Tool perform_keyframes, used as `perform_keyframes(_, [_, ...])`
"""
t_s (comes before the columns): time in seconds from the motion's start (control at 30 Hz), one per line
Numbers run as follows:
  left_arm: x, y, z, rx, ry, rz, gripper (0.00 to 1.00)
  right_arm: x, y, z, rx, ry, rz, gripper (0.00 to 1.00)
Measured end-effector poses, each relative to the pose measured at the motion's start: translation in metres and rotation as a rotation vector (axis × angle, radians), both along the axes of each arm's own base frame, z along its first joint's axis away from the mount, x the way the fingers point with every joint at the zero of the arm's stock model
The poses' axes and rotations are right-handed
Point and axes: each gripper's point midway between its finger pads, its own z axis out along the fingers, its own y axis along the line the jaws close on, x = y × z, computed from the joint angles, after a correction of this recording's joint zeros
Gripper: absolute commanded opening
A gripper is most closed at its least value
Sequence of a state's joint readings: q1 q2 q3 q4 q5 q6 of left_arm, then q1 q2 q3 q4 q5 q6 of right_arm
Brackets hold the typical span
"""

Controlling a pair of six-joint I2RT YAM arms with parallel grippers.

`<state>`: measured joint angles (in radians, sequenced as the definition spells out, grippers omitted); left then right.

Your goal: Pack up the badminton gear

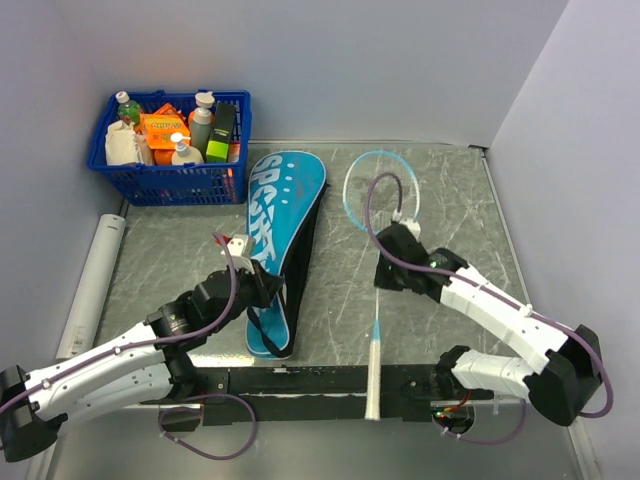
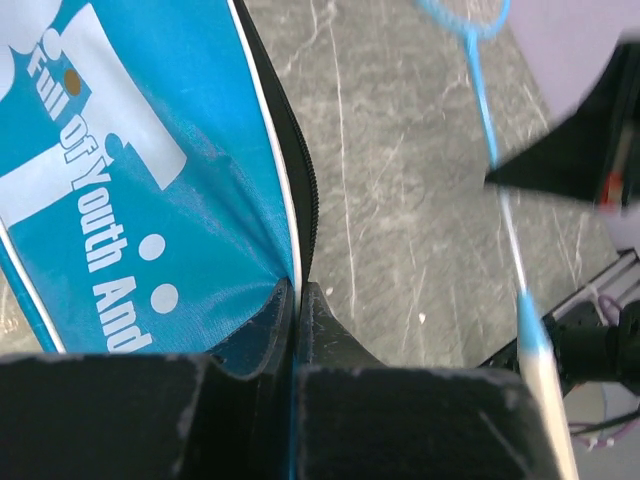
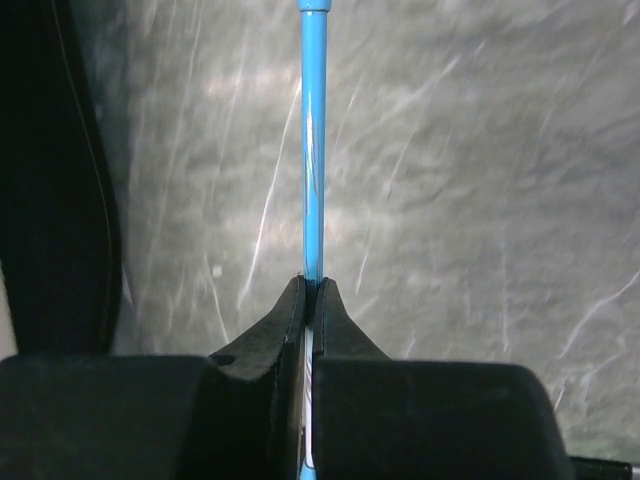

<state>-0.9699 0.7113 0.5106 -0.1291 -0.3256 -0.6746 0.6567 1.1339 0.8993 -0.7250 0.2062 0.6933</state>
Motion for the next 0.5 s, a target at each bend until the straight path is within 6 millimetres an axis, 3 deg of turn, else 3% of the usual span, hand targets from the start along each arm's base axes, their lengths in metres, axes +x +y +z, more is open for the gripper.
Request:
perform_keyframes(0.1, [0.005, 0.001, 0.007, 0.001, -0.010, 0.028, 0.01, -0.028, 0.011, -0.011, 0.008, 0.032, 0.064, 0.00])
perform_keyframes(0.3, [0.010, 0.003, 0.000, 0.032, 0.000, 0.051, 0.01, -0.075, 0.023, -0.040, -0.002, 0.131, 0.150, 0.00])
perform_keyframes(0.5, [0.011, 0.002, -0.001, 0.038, 0.003, 0.052, 0.01, -0.095, 0.033, -0.046, 0.009, 0.162, 0.184, 0.00])
